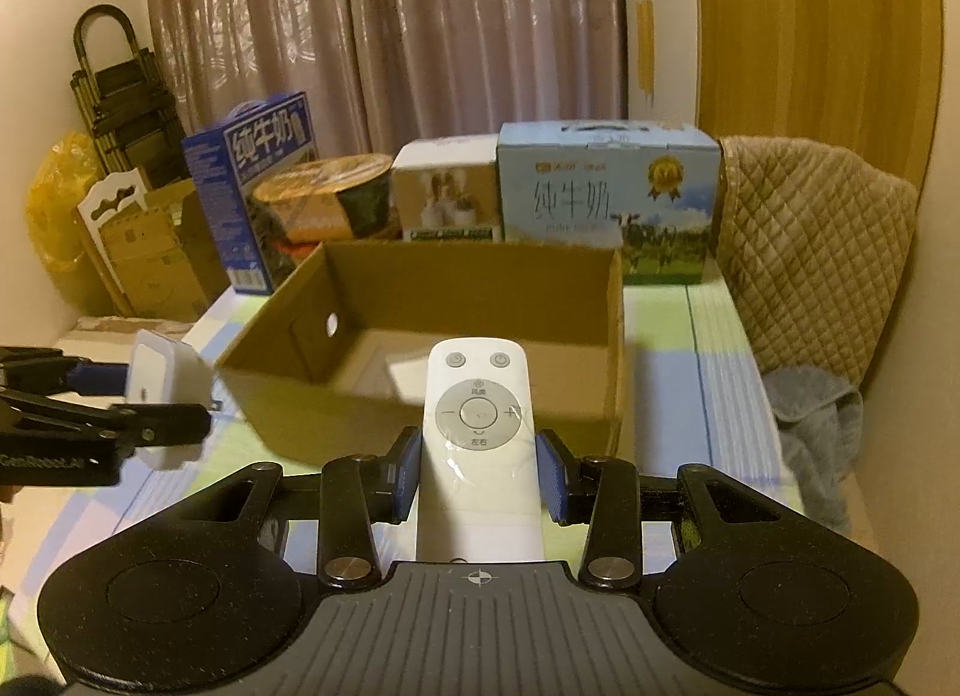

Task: Organize rigid objects
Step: 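Carry the night light with the left tool while the right tool carries the remote over the box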

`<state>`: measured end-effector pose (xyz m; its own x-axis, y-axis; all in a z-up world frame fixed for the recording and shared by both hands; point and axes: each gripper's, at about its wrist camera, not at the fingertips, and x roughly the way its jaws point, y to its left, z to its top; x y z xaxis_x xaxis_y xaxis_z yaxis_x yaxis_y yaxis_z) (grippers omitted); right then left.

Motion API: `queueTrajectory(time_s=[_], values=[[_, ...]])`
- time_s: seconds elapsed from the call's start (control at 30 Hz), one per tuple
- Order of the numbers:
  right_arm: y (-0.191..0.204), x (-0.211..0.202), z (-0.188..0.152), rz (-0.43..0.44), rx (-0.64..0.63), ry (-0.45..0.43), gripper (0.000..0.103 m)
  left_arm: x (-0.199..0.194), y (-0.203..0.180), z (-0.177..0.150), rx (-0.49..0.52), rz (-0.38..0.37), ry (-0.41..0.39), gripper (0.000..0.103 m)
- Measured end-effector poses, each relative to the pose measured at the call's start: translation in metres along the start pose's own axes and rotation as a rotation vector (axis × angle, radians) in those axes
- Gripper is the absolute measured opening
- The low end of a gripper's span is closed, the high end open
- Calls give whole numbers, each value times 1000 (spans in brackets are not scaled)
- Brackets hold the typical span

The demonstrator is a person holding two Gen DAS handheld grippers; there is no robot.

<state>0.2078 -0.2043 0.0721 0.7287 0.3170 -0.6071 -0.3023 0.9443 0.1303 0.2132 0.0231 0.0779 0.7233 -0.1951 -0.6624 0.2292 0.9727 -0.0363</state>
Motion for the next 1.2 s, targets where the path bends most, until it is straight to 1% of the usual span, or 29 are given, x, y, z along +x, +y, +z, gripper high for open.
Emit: queueTrajectory(time_s=[0.2, 0.37, 0.53, 0.7, 0.93, 1.2], values=[[-12, 39, 38, -7, -2, 10, 37, 36, 29, 40, 11, 24, 9, 60], [-19, 74, 55, -6, 3, 22, 37, 77, 47, 57, 15, 35, 43, 60], [-29, 114, 55, -20, 17, 74, 37, 118, 55, 55, 30, 38, 94, 60], [-37, 138, 45, -21, 36, 110, 37, 148, 57, 43, 46, 35, 142, 60], [-42, 154, 38, -24, 45, 136, 37, 167, 57, 34, 49, 30, 171, 60], [-43, 158, 38, -21, 46, 134, 37, 173, 56, 33, 53, 30, 181, 60]])
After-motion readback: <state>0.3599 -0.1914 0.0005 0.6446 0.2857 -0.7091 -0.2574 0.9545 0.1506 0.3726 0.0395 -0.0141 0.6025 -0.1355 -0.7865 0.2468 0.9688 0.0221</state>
